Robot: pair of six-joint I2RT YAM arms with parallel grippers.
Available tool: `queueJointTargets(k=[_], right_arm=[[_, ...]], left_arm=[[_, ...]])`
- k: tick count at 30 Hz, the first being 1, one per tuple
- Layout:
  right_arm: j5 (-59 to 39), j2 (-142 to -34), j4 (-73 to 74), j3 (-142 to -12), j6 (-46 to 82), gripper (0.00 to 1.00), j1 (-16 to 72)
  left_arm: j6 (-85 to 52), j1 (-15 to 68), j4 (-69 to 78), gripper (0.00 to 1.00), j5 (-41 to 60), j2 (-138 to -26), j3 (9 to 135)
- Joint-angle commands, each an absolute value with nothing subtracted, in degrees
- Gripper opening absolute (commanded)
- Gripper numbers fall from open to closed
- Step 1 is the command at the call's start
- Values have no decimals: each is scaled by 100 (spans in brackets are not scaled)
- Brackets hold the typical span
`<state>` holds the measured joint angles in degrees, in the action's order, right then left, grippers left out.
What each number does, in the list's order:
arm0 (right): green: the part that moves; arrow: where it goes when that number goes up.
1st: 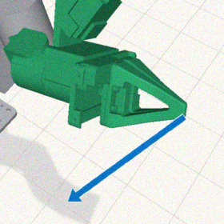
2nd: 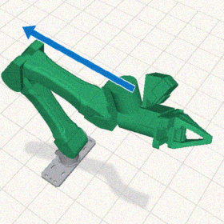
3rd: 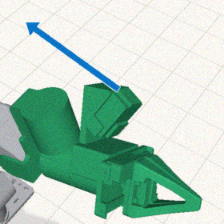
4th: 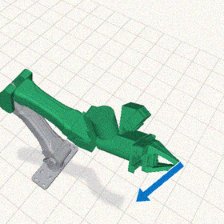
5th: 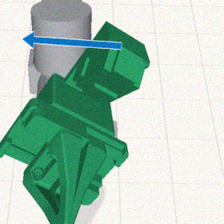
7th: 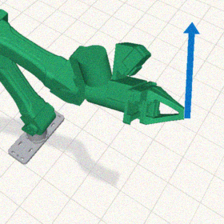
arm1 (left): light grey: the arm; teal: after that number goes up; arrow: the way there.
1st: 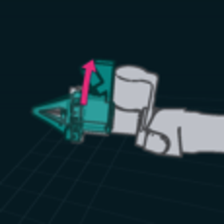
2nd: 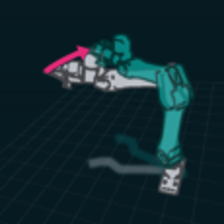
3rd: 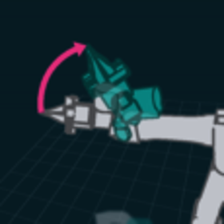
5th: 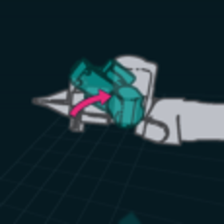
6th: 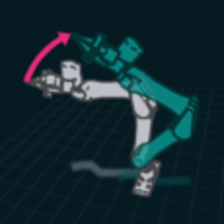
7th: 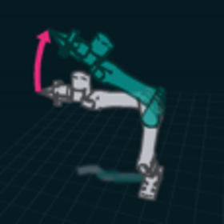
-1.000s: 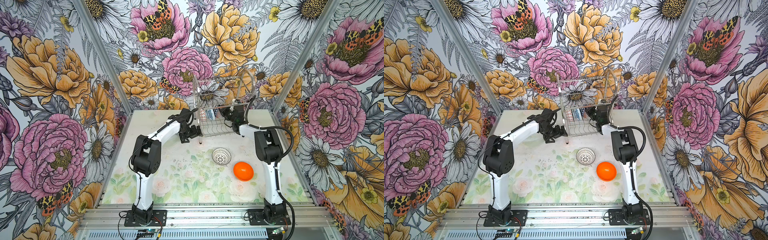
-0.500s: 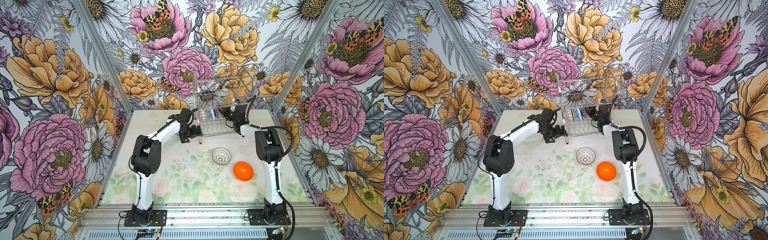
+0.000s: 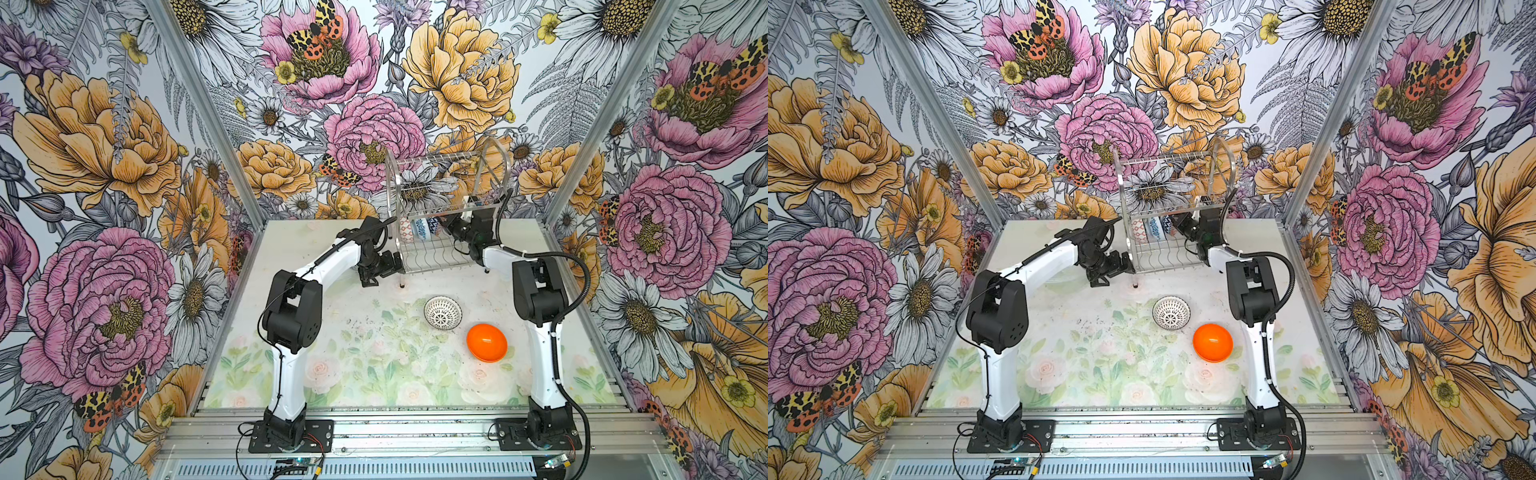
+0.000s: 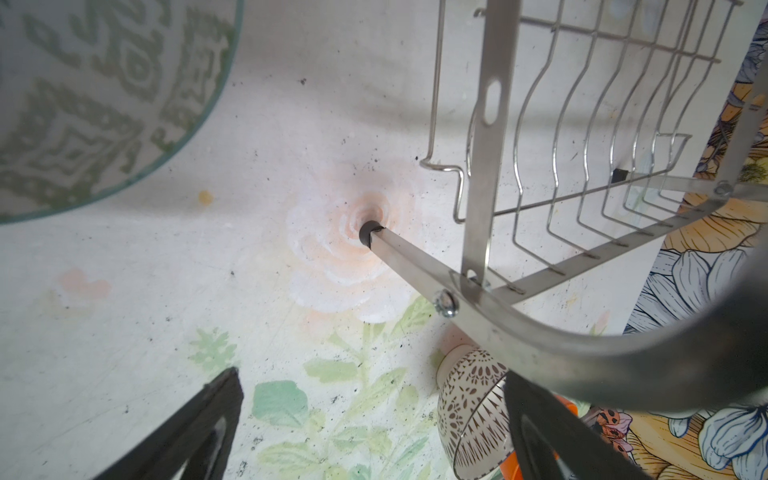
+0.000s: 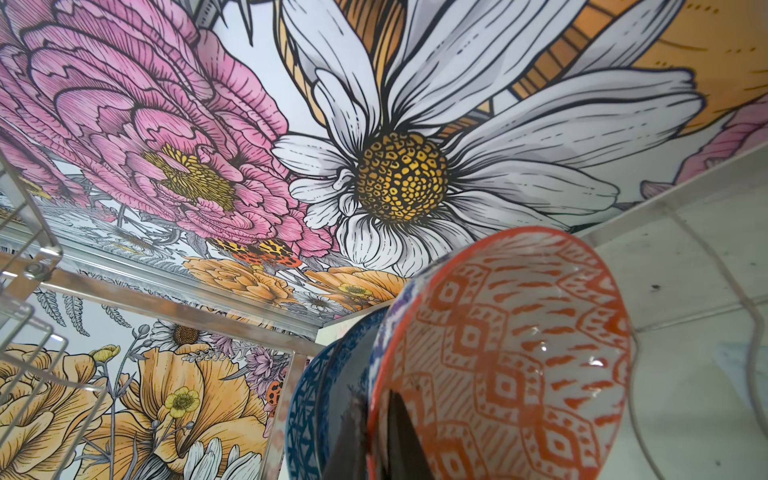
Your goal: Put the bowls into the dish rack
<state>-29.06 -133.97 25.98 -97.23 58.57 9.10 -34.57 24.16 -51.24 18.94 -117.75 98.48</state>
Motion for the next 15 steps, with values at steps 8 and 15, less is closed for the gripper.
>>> queueJointTargets(k=[8, 15], right_arm=[[-2717, -13676, 1576, -9678, 5433, 13, 835], [-2611, -13588, 1509, -9566, 5311, 13, 831]], left_arm=[[-3538, 2476, -5267, 99, 1828, -11883, 10155], [-3523, 2496, -5349, 99, 1829, -11927, 10240]])
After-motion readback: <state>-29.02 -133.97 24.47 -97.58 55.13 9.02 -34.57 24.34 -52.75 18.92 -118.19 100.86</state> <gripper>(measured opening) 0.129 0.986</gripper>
